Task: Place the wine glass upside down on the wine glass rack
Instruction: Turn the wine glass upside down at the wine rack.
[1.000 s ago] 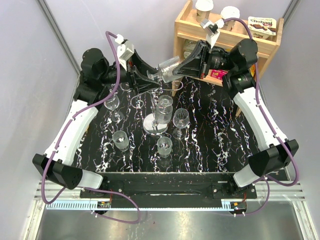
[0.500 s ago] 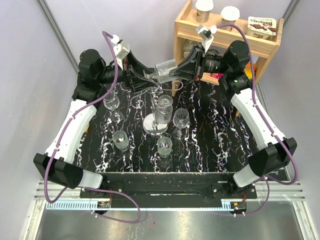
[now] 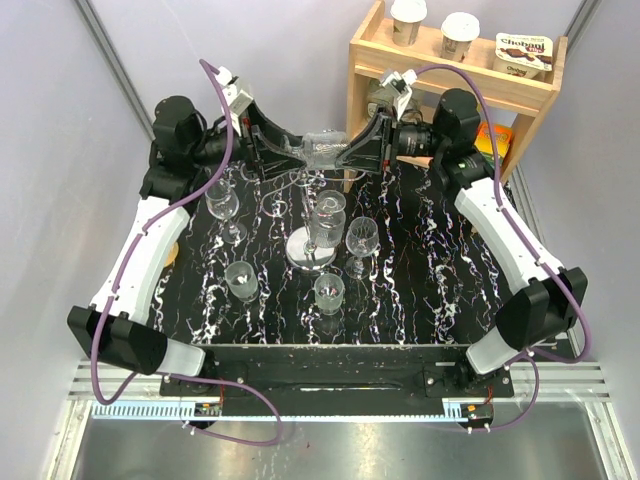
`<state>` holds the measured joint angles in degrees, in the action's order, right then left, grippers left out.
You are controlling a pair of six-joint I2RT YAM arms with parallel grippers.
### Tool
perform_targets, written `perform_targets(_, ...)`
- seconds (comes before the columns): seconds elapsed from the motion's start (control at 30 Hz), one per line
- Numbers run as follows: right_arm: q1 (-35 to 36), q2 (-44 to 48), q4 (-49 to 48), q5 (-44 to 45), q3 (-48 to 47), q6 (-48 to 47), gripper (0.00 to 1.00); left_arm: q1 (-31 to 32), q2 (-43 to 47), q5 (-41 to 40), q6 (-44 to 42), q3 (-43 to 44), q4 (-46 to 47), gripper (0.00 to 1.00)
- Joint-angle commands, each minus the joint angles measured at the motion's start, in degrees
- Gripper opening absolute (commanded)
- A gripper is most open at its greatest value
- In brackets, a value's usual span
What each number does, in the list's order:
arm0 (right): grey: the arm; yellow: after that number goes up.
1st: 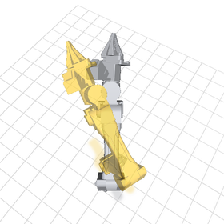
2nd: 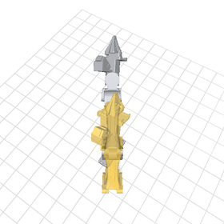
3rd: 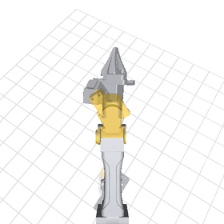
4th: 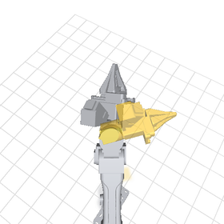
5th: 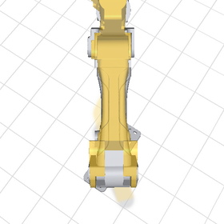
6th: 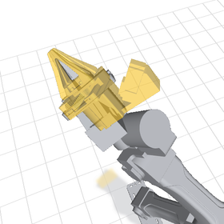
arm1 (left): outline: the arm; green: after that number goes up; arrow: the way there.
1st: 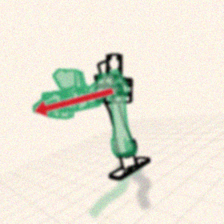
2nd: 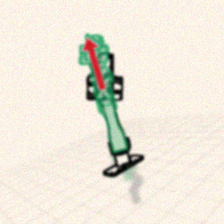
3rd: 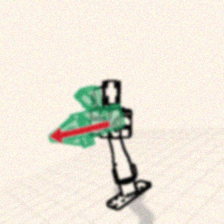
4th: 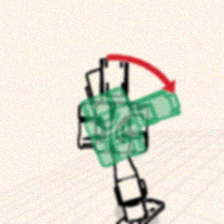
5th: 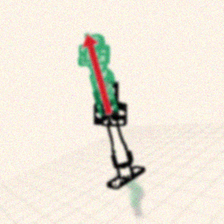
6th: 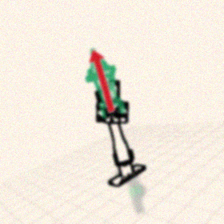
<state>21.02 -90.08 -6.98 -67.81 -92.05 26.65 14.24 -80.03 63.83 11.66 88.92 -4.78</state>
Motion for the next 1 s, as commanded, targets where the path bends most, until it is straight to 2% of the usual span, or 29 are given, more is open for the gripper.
perform_targets(0.0,2.01,0.26,0.65,1.28,0.12,-3.62,0.37,-0.09,-0.48,-1.17,-2.96,3.54,0.73,0.0)
perform_targets(0.2,3.94,0.44,4.26,2.68,1.34,-7.84,0.41,-0.09,-1.62,-1.7,-3.93,4.76,0.21,0.0)
perform_targets(0.37,4.3,1.05,9.15,4.0,1.7,-11.79,0.5,-0.09,-2.33,-1.52,-4.01,6.43,-0.32,0.0)
perform_targets(0.43,4.3,1.84,12.42,5.14,1.26,-14.95,0.57,-0.09,-2.59,-1.52,-3.75,6.87,-0.32,0.0)
perform_targets(0.53,4.3,2.89,17.86,7.51,-0.31,-19.96,0.62,-0.09,-2.85,-1.43,-3.84,7.67,-0.58,0.0)
perform_targets(0.63,4.3,2.98,24.97,9.62,-3.39,-24.44,0.75,-0.09,-3.12,-1.43,-3.58,8.37,-0.59,0.0)
perform_targets(0.73,4.3,3.16,30.96,11.91,-5.94,-29.19,0.76,-0.09,-3.55,-1.17,-3.14,9.16,-0.67,0.0)
perform_targets(0.97,4.3,4.3,35.8,16.12,-10.07,-33.94,0.79,0.09,-4.96,-1.08,0.29,11.44,1.78,0.0)
